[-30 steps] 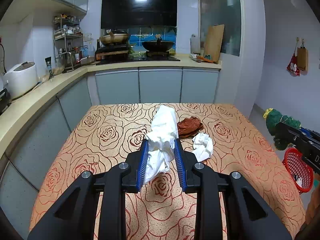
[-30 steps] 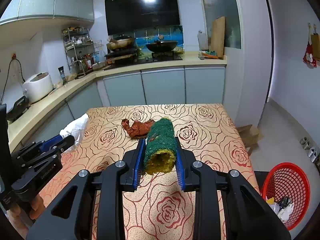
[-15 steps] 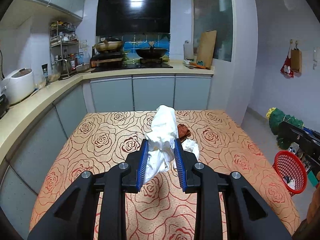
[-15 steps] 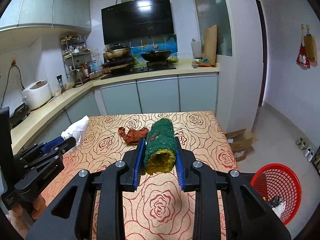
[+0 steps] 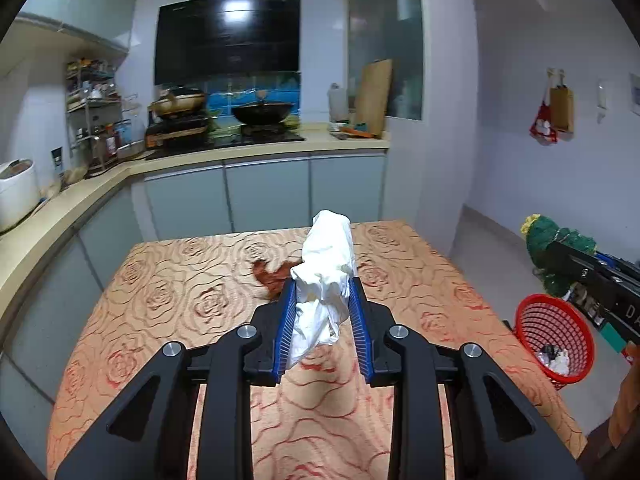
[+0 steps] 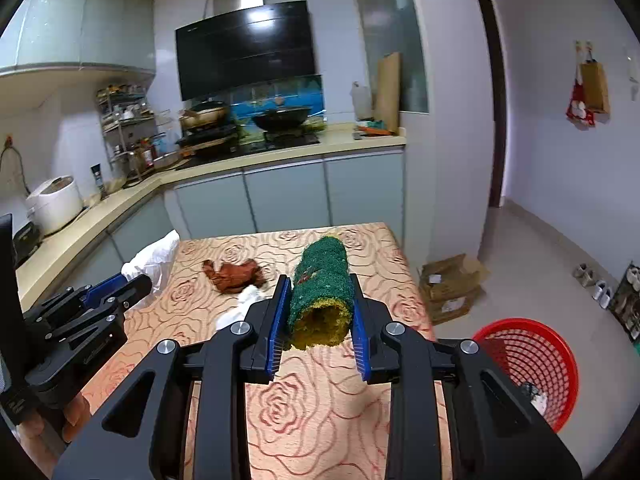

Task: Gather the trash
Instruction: 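Carry the white tissue and foam net over the red wastebasket with both tools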

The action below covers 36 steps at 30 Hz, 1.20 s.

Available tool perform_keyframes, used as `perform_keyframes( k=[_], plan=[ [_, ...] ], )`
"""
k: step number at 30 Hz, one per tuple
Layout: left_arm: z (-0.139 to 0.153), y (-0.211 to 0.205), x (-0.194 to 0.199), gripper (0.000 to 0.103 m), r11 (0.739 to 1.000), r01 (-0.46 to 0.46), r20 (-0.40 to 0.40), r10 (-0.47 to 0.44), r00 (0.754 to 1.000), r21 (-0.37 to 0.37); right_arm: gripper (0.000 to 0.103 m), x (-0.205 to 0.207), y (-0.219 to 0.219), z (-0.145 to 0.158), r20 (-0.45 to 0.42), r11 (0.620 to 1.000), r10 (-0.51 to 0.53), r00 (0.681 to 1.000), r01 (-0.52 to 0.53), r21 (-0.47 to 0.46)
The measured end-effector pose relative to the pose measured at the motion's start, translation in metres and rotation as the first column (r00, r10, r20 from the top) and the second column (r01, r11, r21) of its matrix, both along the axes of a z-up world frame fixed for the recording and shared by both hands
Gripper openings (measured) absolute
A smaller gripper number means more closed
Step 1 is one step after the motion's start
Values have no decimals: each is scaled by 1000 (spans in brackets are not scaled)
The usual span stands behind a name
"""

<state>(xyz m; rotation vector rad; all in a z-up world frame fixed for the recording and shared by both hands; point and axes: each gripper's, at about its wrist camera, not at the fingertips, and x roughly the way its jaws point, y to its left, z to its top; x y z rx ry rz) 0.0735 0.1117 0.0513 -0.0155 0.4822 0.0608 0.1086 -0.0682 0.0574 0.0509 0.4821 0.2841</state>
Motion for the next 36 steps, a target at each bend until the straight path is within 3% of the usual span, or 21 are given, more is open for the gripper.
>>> perform_keyframes(
  k=[10,20,28,36],
  plan=[
    [-7,-52,15,26,993,117,-10,-117,993,-1,28,0,-42,-9,-9,995,-104,995,104,9],
    [-18,-111,32,26,968,251,-43,-251,967,1,28,0,-92,-18,-27,975,-219,975,220,18],
    [-29,-155,52,26,929,369,-90,-369,925,-18,28,-1,-135,-32,-53,949,-314,948,315,11],
    [-58,-210,86,26,871,486,-194,-489,850,-68,28,13,-175,-65,-147,920,-390,909,391,-18]
  ],
)
